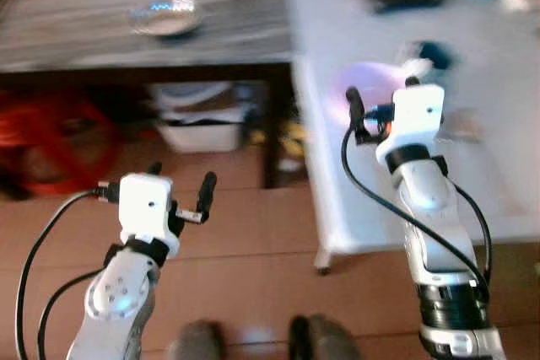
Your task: Setting the table
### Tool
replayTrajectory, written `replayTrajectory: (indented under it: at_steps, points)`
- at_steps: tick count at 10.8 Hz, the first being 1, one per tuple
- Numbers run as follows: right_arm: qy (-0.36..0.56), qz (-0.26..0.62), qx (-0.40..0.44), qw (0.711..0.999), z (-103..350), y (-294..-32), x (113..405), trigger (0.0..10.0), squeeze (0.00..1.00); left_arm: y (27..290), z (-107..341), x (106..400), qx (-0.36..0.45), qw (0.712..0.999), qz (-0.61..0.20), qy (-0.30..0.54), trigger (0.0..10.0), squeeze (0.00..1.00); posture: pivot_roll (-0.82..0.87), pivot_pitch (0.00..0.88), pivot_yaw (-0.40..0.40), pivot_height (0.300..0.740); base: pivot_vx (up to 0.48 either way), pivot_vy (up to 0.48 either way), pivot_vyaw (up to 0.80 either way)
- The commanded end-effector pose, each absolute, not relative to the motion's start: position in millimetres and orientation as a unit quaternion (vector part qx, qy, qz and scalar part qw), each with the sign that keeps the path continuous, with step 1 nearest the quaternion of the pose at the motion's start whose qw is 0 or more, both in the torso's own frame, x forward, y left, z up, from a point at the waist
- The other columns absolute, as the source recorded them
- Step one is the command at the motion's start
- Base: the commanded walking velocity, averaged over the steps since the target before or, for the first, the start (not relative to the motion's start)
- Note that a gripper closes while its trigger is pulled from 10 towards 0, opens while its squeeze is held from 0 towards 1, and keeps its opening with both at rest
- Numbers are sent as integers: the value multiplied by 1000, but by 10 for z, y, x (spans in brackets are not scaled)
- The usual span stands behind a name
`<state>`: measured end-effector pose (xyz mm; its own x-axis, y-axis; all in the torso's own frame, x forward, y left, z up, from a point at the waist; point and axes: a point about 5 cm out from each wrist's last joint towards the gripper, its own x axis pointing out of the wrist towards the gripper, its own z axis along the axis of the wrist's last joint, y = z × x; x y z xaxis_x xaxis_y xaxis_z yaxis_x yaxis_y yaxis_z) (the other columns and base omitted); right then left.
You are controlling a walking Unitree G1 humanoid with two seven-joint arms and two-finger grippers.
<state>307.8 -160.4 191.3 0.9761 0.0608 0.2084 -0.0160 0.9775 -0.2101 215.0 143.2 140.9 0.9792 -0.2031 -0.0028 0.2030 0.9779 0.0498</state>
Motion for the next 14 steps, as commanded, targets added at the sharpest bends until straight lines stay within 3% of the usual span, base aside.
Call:
replayTrajectory:
  at_steps: [1, 9, 11, 14]
  points:
    - [-126, 23, -103, 986, 1988, -1588, 3058, 10000, 0, 1440, 1374, 2125, 28, 994, -105, 4, 10000, 0, 74, 140, -1, 740, 0, -435, 0]
    - [-125, 112, -135, 977, 2003, -1488, 3207, 10000, 0, 1487, 1375, 2158, 32, 999, -37, 6, 10000, 0, 99, 148, 16, 740, 0, -51, 0]
    - [-135, 108, -132, 976, 2035, -1509, 3218, 10000, 0, 1533, 1414, 2175, 46, 999, -13, -1, 10000, 0, 101, 154, 18, 740, 0, 0, 800]
    - [-127, 73, -88, 985, 1945, -1574, 3076, 10000, 0, 1582, 1488, 2230, 8, 999, 45, -18, 10000, 0, 103, 163, 18, 740, 0, 0, 0]
